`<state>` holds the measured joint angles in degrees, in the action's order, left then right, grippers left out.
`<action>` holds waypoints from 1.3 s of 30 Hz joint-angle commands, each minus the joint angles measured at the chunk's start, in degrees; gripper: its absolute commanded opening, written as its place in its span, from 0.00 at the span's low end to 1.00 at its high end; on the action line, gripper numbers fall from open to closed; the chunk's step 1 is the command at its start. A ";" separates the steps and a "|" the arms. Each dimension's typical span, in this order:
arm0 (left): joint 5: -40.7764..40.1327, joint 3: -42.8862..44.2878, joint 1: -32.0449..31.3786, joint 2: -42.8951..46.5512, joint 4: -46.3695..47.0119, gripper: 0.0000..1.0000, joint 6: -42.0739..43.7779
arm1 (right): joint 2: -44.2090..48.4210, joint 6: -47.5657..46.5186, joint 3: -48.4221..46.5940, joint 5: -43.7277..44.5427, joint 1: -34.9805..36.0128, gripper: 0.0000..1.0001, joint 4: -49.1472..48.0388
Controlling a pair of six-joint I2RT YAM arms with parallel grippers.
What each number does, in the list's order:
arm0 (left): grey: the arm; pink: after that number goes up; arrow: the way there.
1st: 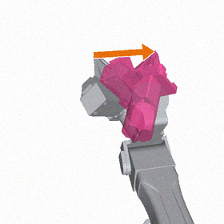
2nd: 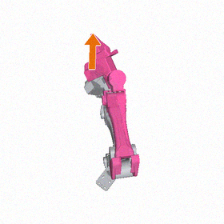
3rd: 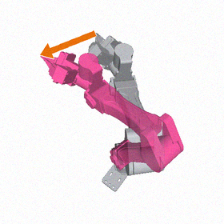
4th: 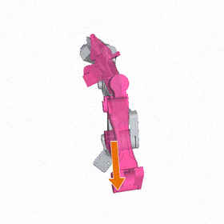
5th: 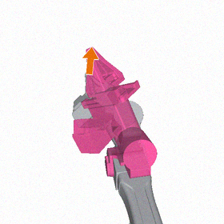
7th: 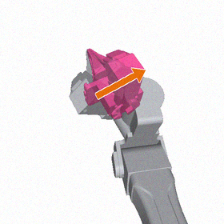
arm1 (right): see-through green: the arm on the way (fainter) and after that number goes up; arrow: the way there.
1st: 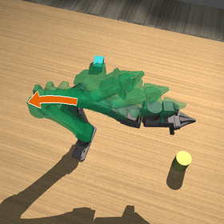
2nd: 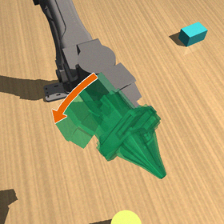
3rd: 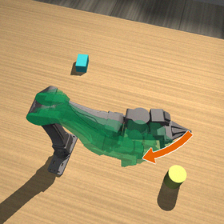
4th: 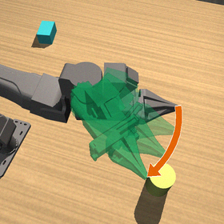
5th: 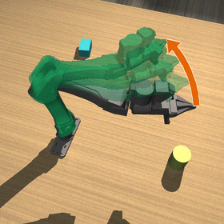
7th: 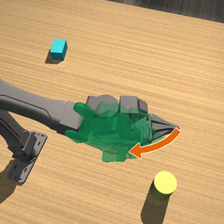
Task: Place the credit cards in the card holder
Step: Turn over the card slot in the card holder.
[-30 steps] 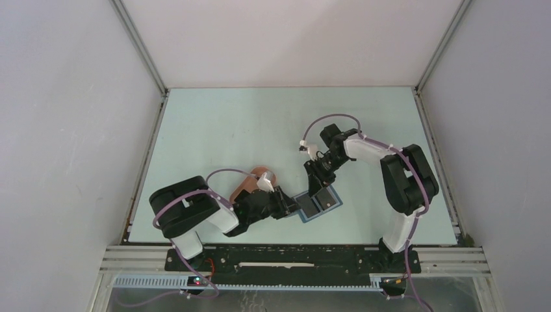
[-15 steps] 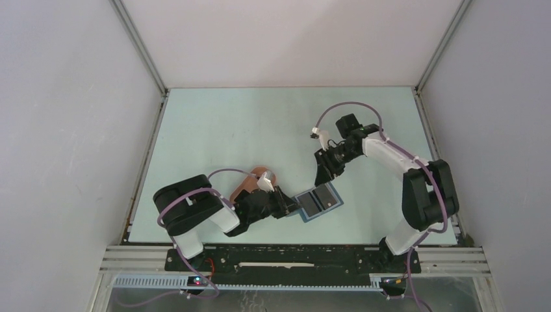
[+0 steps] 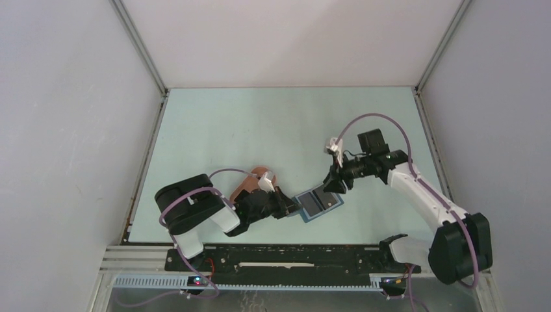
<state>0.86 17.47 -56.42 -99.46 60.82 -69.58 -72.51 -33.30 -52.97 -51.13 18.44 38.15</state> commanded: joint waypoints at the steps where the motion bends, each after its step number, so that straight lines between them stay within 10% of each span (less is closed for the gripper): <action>1: 1.09 2.27 0.34 0.28 2.38 0.05 -0.03 | 6.31 -19.01 7.93 -4.53 0.80 0.49 -5.99; 18: 2.96 4.94 0.77 -0.36 0.88 0.09 0.13 | 7.13 -31.82 18.17 18.84 16.70 0.78 -17.59; 21: 3.24 5.02 0.95 -0.47 0.87 0.09 0.18 | 6.43 -32.72 18.17 19.18 17.07 0.99 -16.40; 39: 3.90 5.39 1.31 -0.73 1.35 0.09 0.32 | 1.12 -27.17 17.55 24.41 22.60 1.00 -19.59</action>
<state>3.99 20.49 -55.46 -99.50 60.69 -69.63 -70.63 -62.43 -34.87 -28.49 39.70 20.71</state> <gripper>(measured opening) 0.093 0.994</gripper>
